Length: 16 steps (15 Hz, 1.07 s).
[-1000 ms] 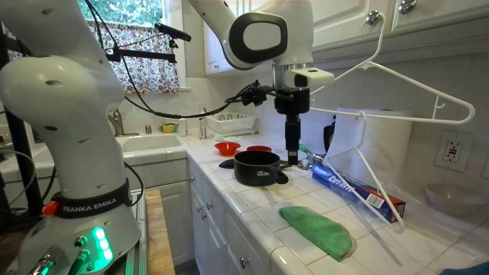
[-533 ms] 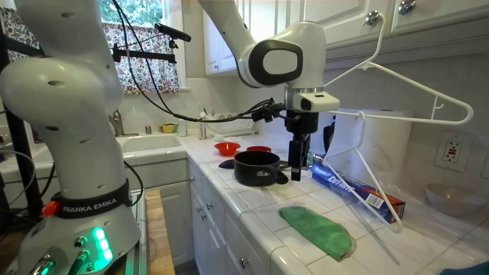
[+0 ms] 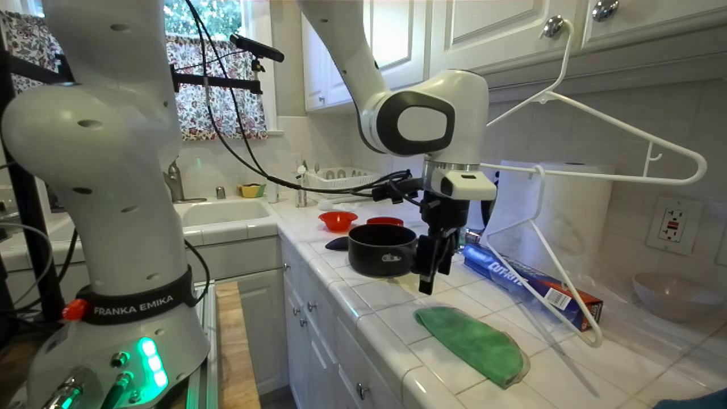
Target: Hang the green towel on the top hanger.
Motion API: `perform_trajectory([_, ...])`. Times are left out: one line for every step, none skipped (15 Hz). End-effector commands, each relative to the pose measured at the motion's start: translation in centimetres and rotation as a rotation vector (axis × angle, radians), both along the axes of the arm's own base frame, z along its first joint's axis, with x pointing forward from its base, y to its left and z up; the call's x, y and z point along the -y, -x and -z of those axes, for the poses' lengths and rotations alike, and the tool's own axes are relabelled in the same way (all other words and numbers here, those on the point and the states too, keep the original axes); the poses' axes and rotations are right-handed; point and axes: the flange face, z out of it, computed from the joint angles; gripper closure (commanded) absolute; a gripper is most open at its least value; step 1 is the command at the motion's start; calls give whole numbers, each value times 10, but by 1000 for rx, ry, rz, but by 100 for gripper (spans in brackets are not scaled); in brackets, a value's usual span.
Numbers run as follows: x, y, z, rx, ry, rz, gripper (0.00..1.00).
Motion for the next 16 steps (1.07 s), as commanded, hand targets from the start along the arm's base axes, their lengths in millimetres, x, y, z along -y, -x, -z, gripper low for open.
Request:
perform_trajectory([7,-1,13,-32,-6,73,0])
perform_trajectory([8,-1,17,-38,-7,79,0])
perform_trajectory([9,-1,22,-47,-15,78,0])
perform_trajectory([9,-2,25,-51,-21,74,0])
perform_trajectory([8,-2,28,-53,-21,75,0])
perform_trajectory([7,-4,31,-56,-23,70,0])
perform_trajectory([6,-5,33,-58,-27,63,0])
perform_trajectory([5,-6,35,-60,-28,60,0])
perform_trajectory([4,-7,37,-62,-29,58,0])
perform_trajectory([4,-9,40,-66,-35,57,0])
perform_trajectory([3,-10,41,-68,-38,56,0])
perform_trajectory([3,-11,44,-74,-40,55,0])
perform_trajectory([3,-12,46,-76,-40,55,0])
perform_trajectory([3,-13,49,-81,-40,53,0])
perform_trajectory([3,-13,51,-84,-40,52,0])
perform_trajectory([3,-15,53,-88,-38,50,0])
